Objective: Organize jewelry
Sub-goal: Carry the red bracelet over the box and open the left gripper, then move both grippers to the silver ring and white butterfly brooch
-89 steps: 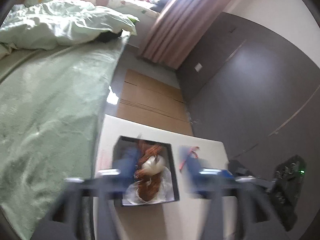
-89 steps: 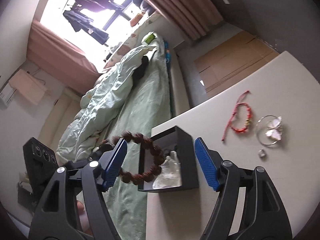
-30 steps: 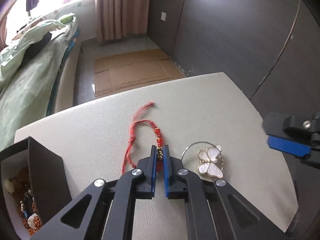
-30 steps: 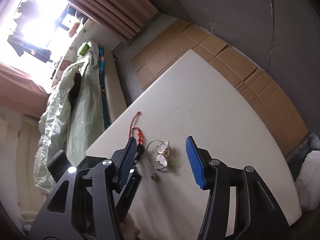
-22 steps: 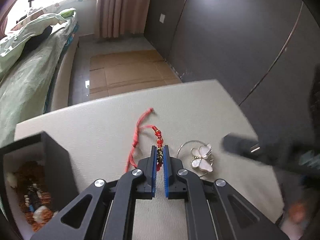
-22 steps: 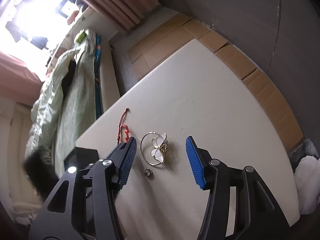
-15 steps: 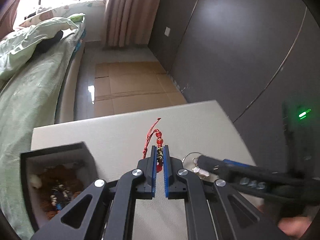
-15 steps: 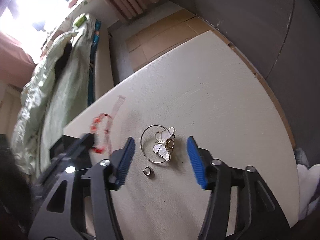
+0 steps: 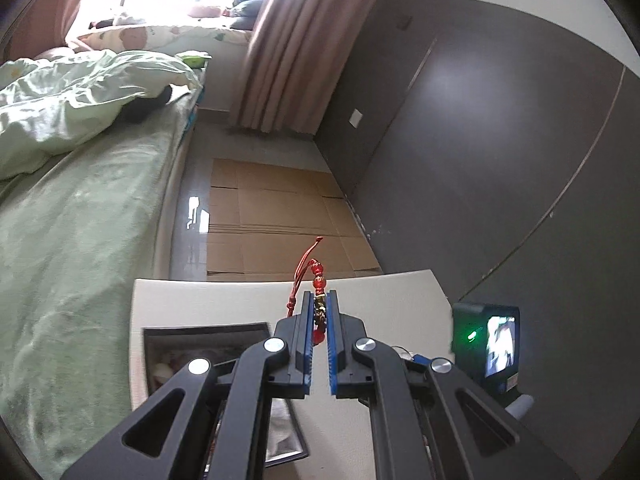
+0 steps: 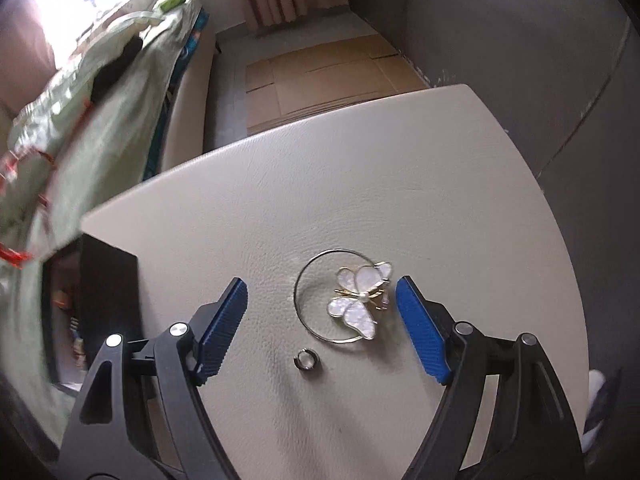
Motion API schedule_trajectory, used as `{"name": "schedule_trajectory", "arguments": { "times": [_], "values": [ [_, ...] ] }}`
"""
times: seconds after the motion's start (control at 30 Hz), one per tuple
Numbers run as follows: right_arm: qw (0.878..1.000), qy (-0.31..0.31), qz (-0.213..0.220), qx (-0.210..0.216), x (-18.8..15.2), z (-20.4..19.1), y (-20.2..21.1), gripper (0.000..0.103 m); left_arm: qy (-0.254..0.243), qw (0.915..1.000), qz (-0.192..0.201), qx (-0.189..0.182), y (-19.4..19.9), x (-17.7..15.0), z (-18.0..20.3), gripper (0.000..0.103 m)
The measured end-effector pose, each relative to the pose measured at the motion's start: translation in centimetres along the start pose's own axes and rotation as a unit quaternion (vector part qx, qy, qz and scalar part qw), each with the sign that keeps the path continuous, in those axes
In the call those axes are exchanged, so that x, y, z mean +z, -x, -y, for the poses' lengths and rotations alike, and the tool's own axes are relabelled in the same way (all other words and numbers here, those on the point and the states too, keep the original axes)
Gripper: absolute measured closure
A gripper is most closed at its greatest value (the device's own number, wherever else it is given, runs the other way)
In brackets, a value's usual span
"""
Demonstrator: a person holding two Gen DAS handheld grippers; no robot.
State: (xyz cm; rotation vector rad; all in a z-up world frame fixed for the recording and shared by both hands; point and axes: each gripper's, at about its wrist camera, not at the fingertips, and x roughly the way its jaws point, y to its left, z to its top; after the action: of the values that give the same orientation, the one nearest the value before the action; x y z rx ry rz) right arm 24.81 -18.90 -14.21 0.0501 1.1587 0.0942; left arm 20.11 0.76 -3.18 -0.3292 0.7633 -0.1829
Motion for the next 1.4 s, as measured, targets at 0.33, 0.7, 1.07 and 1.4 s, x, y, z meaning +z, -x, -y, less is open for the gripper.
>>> {"name": "schedule_trajectory", "arguments": {
  "times": [0.33,0.7,1.07,1.4],
  "values": [
    [0.999,0.037,0.0,-0.025,-0.9,-1.3,-0.3,0.053,0.02,0.9997,0.003,0.011,2.0,-0.3,-2.1,0.099],
    [0.996,-0.012,0.047,0.08,-0.4,-0.7,4.7,0.053,0.048,0.997,-0.051,0.032,1.7,-2.3,-4.2,0.093],
    [0.976,-0.028,0.099,0.191,-1.6,-2.1,9.1,0.053,0.079,0.9951,-0.022,0.055,4.8,-3.0,-6.5,0.049],
    [0.962,-0.021,0.094,0.257,-2.6,-6.5,9.1,0.053,0.095,0.993,0.0,0.07,7.3,-2.9,-8.8,0.025]
  ]
}}
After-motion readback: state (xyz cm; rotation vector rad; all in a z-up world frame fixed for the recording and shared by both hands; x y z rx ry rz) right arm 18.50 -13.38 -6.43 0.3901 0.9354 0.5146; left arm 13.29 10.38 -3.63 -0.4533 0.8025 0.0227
